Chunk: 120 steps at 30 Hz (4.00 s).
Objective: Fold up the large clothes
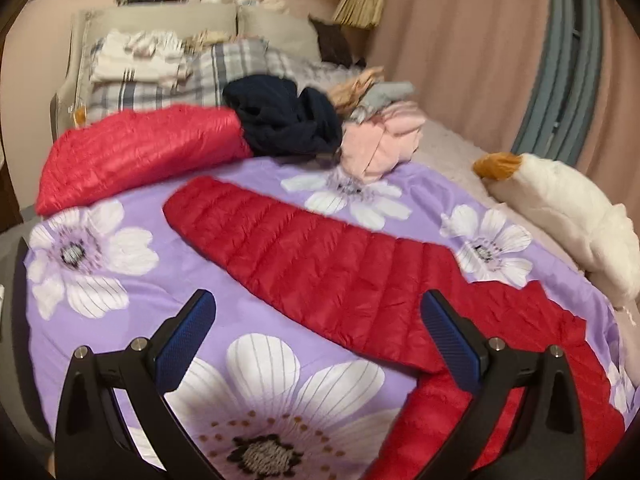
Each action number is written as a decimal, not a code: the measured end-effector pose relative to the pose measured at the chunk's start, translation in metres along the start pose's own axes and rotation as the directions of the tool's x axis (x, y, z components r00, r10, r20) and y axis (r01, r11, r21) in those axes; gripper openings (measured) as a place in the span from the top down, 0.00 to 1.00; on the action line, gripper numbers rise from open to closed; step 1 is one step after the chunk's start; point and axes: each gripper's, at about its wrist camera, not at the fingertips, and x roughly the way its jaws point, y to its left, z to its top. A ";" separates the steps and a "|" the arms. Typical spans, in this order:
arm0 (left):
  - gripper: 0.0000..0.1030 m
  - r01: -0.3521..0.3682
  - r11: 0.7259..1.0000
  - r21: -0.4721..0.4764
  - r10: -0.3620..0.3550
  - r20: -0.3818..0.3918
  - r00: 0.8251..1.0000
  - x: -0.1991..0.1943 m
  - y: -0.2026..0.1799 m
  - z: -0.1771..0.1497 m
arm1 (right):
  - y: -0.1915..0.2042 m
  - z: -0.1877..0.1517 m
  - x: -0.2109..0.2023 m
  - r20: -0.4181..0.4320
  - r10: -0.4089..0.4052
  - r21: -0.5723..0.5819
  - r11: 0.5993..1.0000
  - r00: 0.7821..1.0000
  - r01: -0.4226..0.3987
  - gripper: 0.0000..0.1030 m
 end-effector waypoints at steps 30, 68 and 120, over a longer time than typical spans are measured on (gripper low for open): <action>0.77 -0.091 0.971 -0.221 0.032 -0.258 0.966 0.160 0.065 0.020 | 0.215 -0.044 -0.200 0.299 0.311 -0.462 0.874 0.902 -0.148 0.83; 0.61 0.015 0.971 -0.239 -0.058 -0.173 0.983 0.160 0.071 0.011 | 0.432 -0.224 -0.277 -0.128 0.710 -0.722 0.412 0.693 -0.556 0.11; 0.90 0.460 0.789 0.406 -0.416 -0.197 0.888 -0.060 -0.310 -0.096 | 0.136 -0.083 -0.094 0.156 0.096 -0.217 0.974 0.983 -0.061 0.65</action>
